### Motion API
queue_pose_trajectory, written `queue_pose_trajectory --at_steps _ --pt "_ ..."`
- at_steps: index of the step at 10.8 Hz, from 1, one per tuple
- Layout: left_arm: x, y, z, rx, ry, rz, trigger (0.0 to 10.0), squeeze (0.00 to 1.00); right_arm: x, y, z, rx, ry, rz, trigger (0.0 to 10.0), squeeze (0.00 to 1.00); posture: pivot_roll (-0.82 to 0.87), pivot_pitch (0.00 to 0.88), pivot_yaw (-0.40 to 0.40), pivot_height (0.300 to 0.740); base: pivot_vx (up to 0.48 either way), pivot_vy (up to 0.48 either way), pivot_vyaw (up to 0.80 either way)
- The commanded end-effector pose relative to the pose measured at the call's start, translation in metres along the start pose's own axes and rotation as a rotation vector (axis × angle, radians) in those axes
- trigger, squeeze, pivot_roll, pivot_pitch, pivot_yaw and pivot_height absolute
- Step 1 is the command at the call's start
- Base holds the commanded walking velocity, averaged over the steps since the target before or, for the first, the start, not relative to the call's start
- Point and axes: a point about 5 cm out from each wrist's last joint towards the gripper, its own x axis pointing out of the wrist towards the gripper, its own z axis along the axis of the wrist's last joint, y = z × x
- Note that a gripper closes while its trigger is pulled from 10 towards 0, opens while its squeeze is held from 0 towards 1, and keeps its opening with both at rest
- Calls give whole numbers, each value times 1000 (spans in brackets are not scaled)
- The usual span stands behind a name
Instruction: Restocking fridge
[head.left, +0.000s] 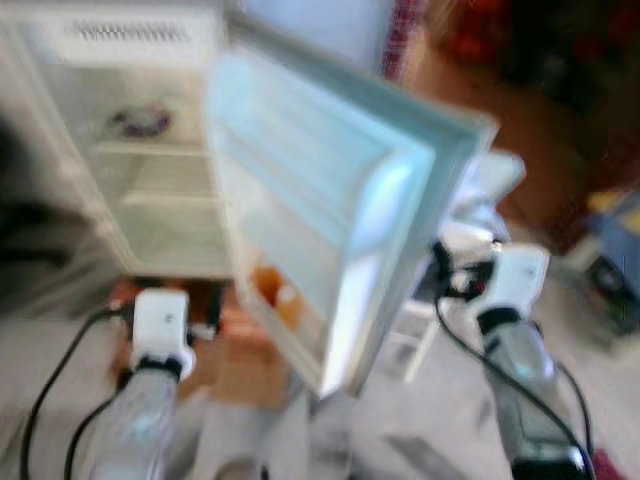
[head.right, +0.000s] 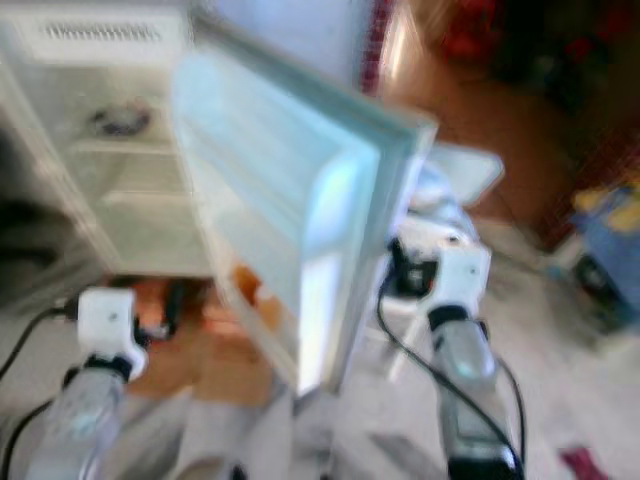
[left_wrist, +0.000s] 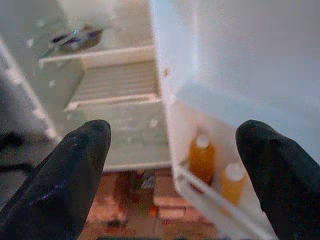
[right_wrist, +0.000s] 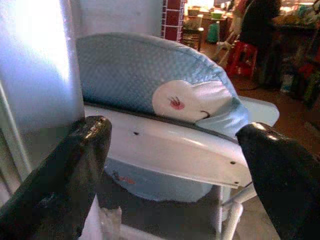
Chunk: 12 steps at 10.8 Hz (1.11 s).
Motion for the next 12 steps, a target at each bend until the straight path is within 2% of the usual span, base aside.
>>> queue_pose_trajectory --at_steps 1,4,6,7,8,9,10,11,12 --pt "-2 -3 0 1 3 -3 10000 0 -1 3 -7 11 40 24 10000 0 80 21 -23 740 0 -480 0" --pt "-2 -3 -2 -5 18 2 10000 0 -2 6 -10 32 61 68 10000 0 79 22 -23 740 0 -480 0" --pt "-2 -3 -1 -19 13 5 10000 0 6 10 -10 25 63 68 10000 0 77 29 -19 740 0 -317 0" --pt "-3 -1 -2 -9 30 42 10000 0 15 13 -7 8 61 70 10000 0 82 36 -16 740 0 0 0" --pt "-10 16 -15 -83 133 185 10000 0 32 17 -1 7 43 72 10000 0 105 39 -22 740 0 0 0" --pt "-20 22 -26 -112 205 232 10000 0 39 21 4 2 8 104 10000 0 117 41 -27 740 0 0 0" --pt "-27 19 -32 -143 248 211 10000 0 46 26 9 -28 -11 105 10000 0 123 42 -30 740 0 0 788" --pt "-28 16 -35 -148 270 178 10000 0 49 30 9 -3 -11 96 10000 0 126 42 -31 740 0 0 788" --pt "-28 8 -43 -159 335 110 10000 0 57 43 13 -1 -17 102 10000 0 131 40 -28 740 0 0 788"
